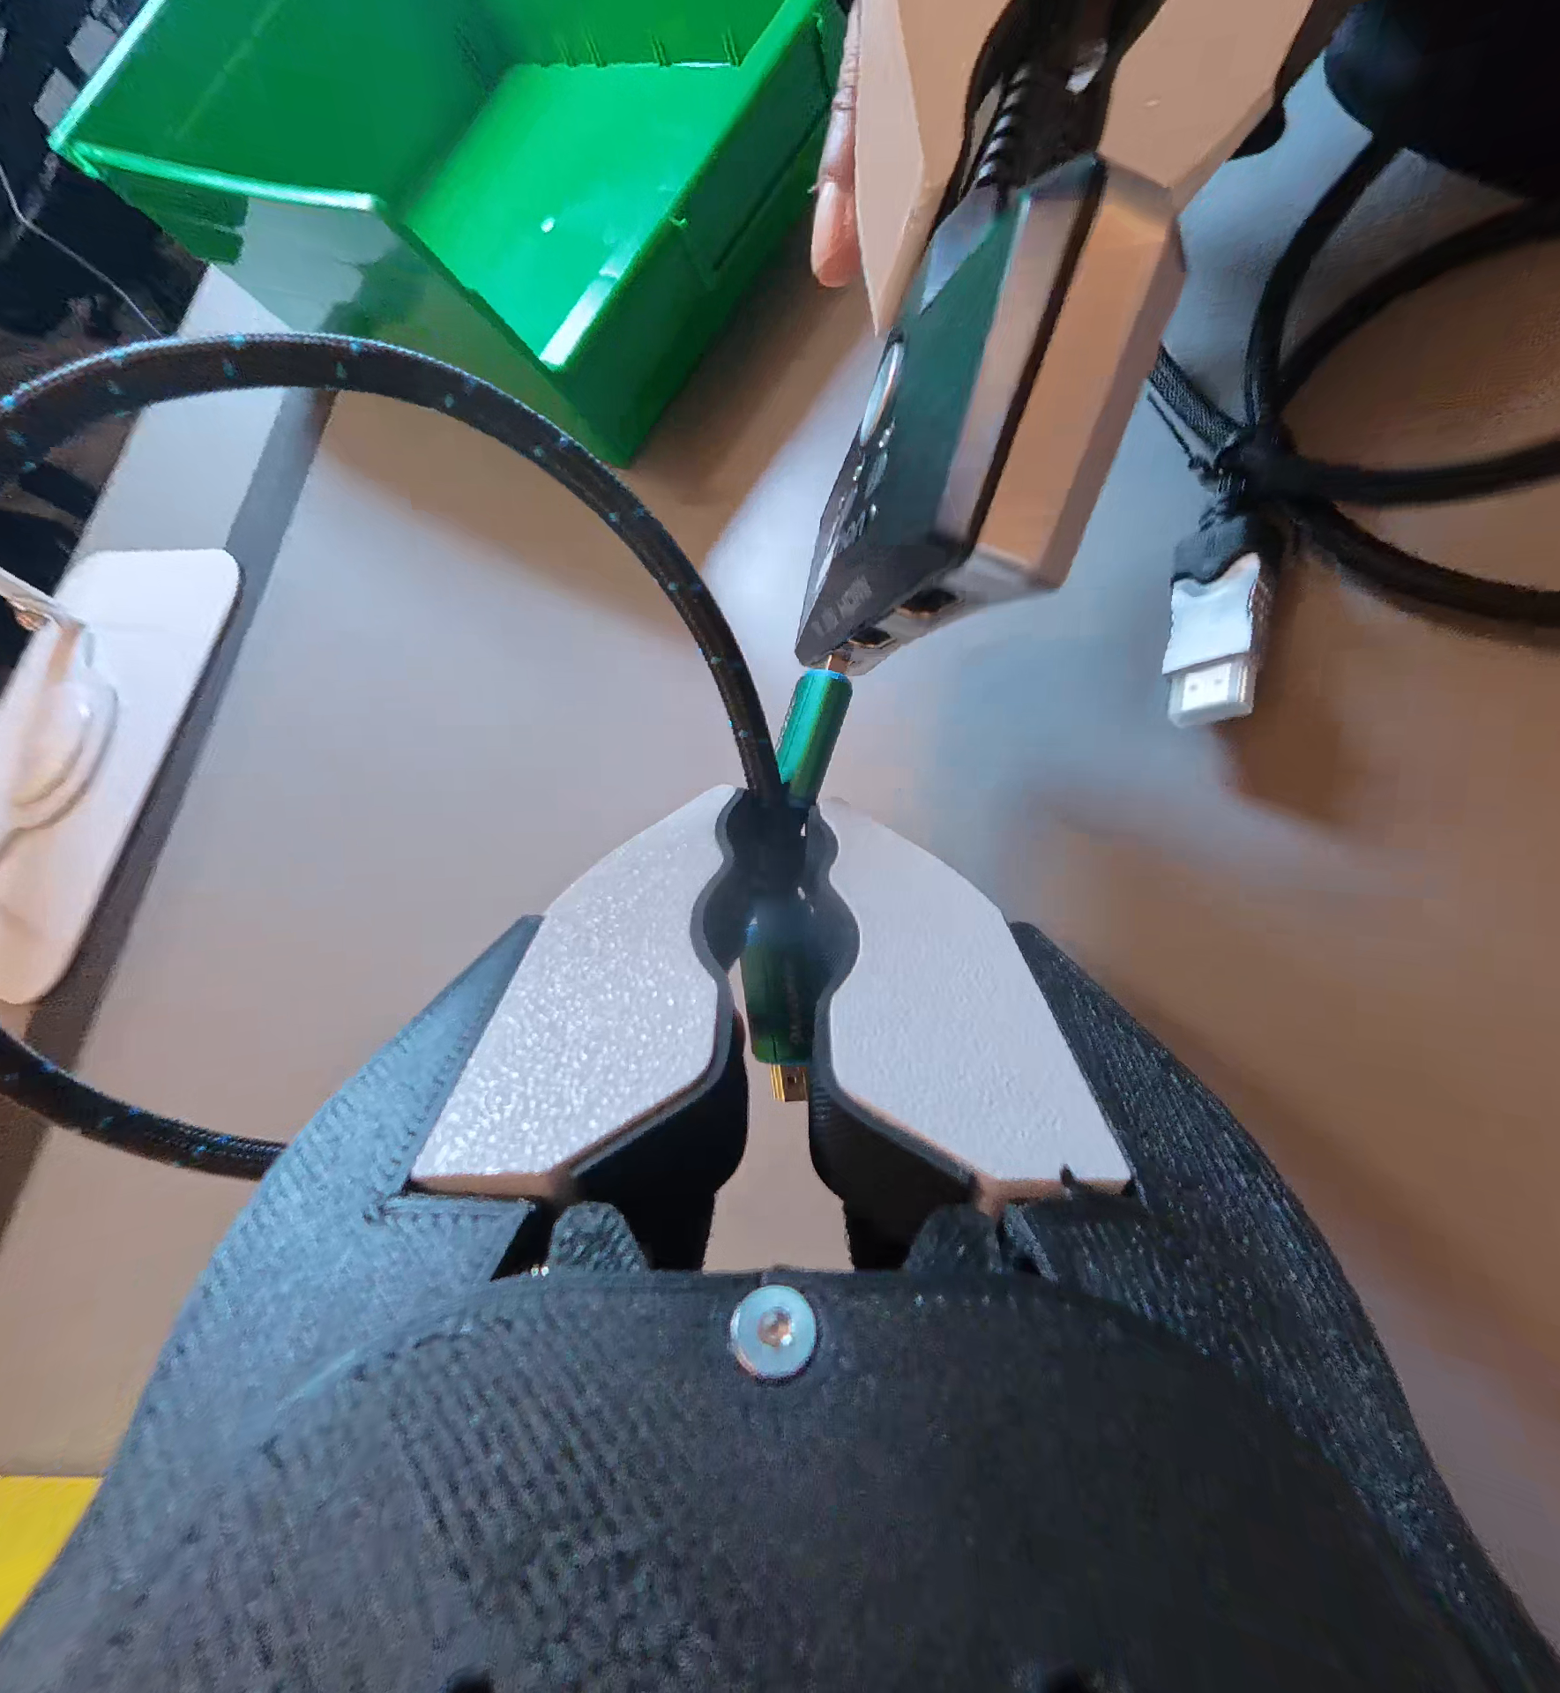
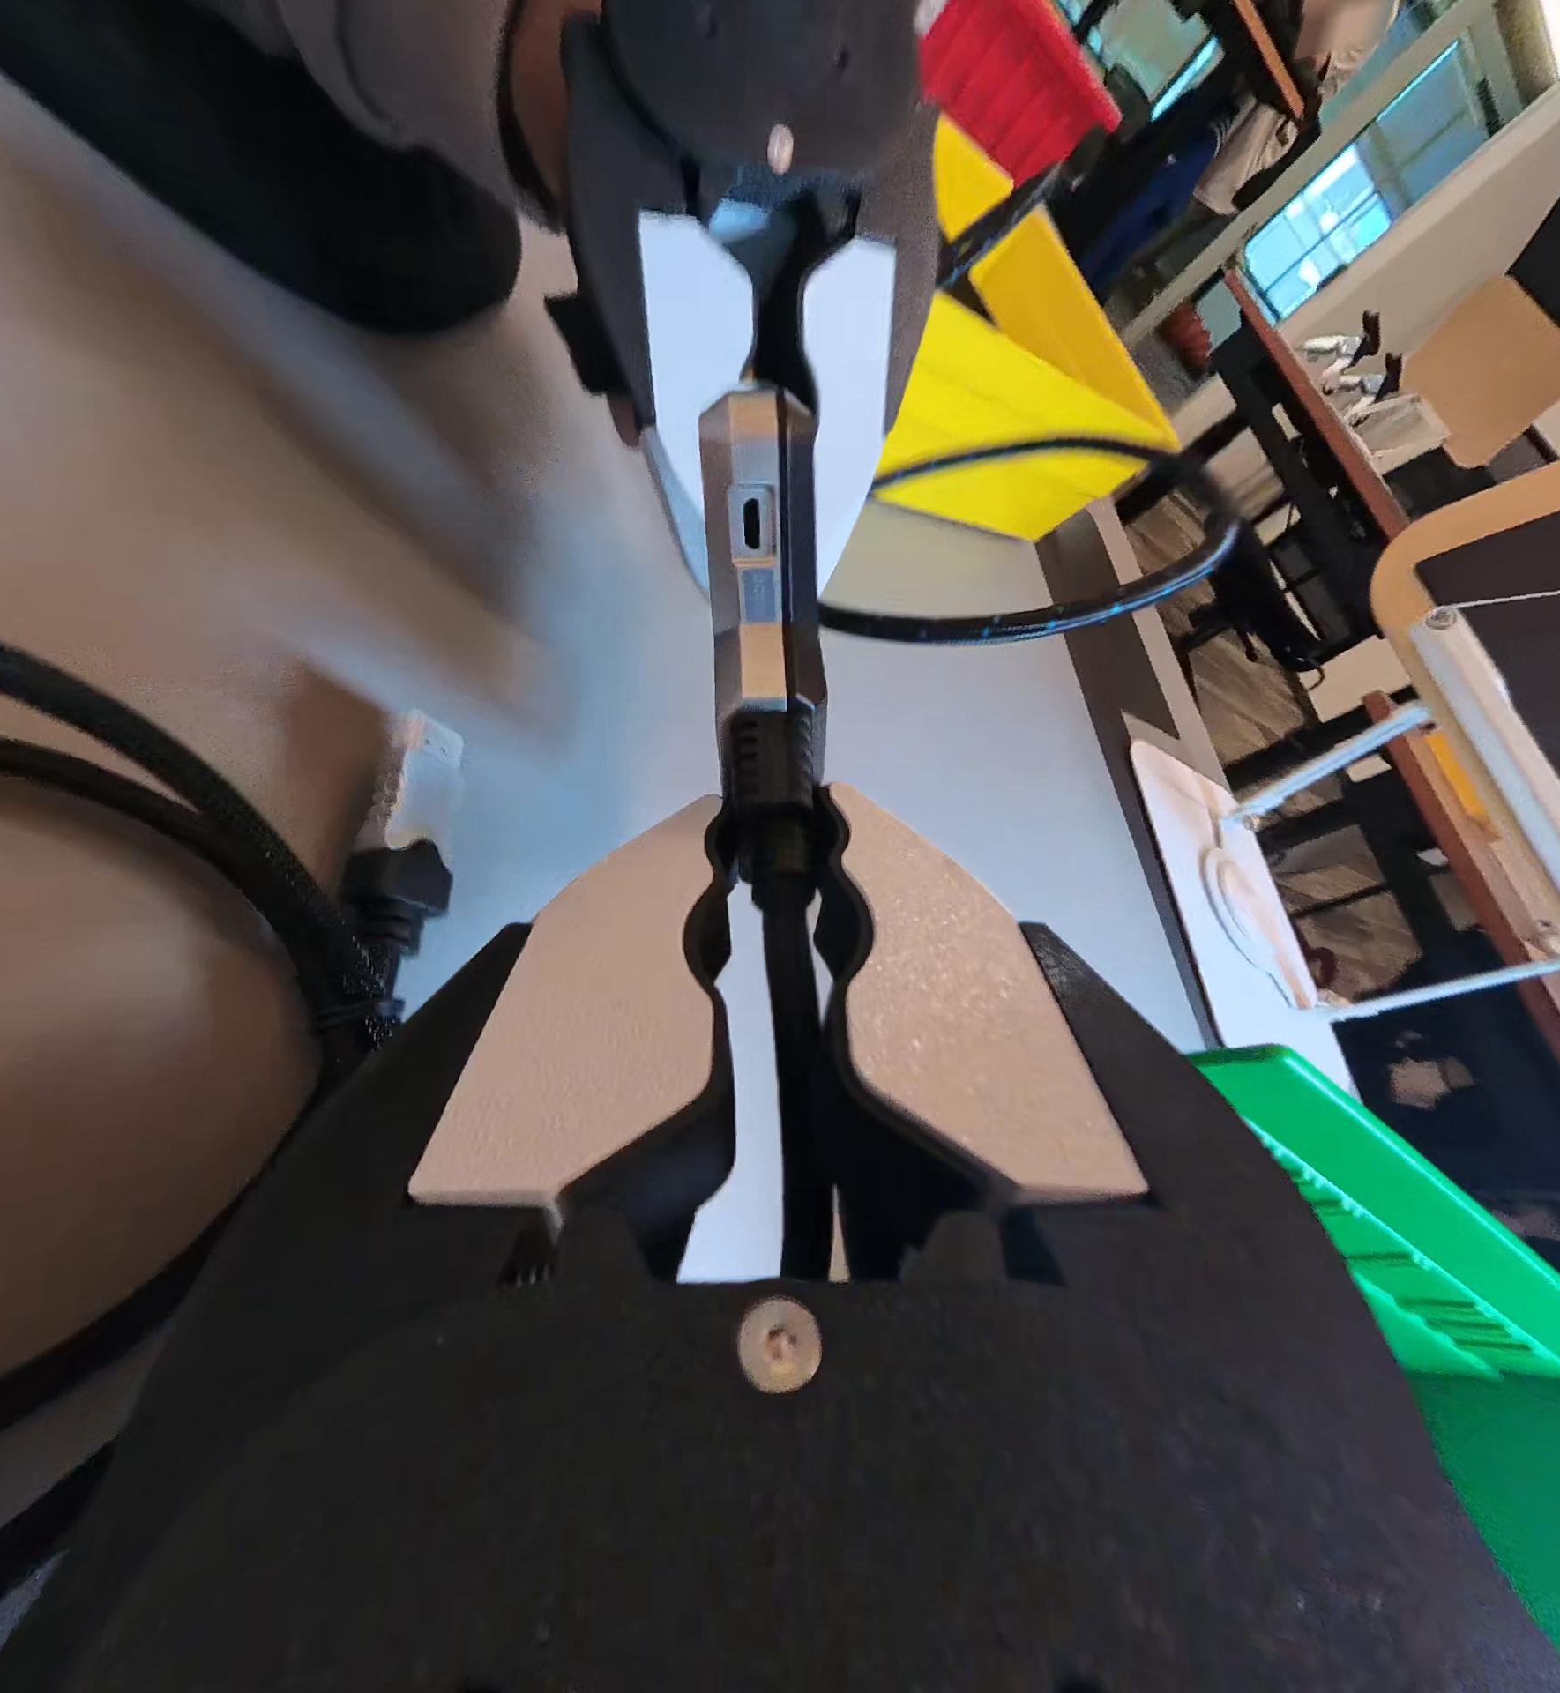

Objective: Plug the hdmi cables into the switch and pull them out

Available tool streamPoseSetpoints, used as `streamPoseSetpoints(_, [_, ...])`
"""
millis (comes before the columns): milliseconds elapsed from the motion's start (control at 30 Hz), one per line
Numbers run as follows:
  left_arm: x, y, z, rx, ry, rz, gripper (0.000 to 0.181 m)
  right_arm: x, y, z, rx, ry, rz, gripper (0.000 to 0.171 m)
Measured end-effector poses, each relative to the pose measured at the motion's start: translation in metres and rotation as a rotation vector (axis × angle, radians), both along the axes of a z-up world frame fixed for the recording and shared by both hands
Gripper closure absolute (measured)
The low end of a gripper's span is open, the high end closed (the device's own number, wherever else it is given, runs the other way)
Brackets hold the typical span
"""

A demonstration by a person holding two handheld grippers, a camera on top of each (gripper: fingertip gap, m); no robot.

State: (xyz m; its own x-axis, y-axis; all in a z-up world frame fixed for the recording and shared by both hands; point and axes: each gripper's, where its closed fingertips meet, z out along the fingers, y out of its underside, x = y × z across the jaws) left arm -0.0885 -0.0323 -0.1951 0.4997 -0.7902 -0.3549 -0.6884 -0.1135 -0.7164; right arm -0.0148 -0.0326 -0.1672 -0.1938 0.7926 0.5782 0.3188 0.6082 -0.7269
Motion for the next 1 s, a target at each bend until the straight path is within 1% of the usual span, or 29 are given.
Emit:
streamPoseSetpoints(33, [0.003, -0.001, -0.001, -0.030, -0.035, 0.003, 0.171, 0.000, -0.003, 0.006, -0.033, 0.032, 0.015, 0.157])
streamPoseSetpoints(133, [0.010, -0.003, 0.003, -0.077, -0.117, 0.001, 0.171, 0.006, 0.004, 0.006, -0.084, 0.009, 0.012, 0.158])
streamPoseSetpoints(200, [0.013, -0.005, 0.008, -0.115, -0.203, -0.011, 0.172, 0.009, 0.004, 0.007, -0.120, 0.006, 0.020, 0.157])
streamPoseSetpoints(300, [0.017, -0.010, 0.011, -0.170, -0.277, -0.035, 0.171, 0.011, 0.004, 0.006, -0.197, -0.005, 0.045, 0.157])
streamPoseSetpoints(500, [0.023, -0.015, 0.014, -0.256, -0.378, -0.066, 0.172, 0.013, 0.001, 0.008, -0.282, 0.011, 0.079, 0.158])
streamPoseSetpoints(600, [0.022, -0.016, 0.007, -0.276, -0.353, -0.063, 0.172, 0.012, 0.000, 0.003, -0.267, -0.016, 0.073, 0.157])
streamPoseSetpoints(667, [0.020, -0.015, 0.007, -0.273, -0.339, -0.060, 0.171, 0.012, 0.001, 0.003, -0.241, -0.028, 0.057, 0.157])
streamPoseSetpoints(767, [0.016, -0.010, 0.015, -0.196, -0.288, -0.051, 0.170, 0.011, 0.004, 0.008, -0.196, -0.031, 0.016, 0.157])
streamPoseSetpoints(867, [0.012, -0.010, 0.025, -0.137, -0.303, -0.051, 0.169, 0.010, 0.004, 0.011, -0.157, -0.020, -0.006, 0.157])
streamPoseSetpoints(900, [0.010, -0.011, 0.028, -0.133, -0.314, -0.052, 0.167, 0.011, 0.005, 0.013, -0.138, -0.015, -0.015, 0.157])
streamPoseSetpoints(933, [0.006, -0.012, 0.033, -0.126, -0.328, -0.047, 0.162, 0.011, 0.006, 0.015, -0.111, -0.004, -0.025, 0.157])
streamPoseSetpoints(1000, [-0.009, -0.011, 0.050, -0.080, -0.365, -0.016, 0.153, 0.012, 0.010, 0.019, -0.043, 0.002, -0.050, 0.157])
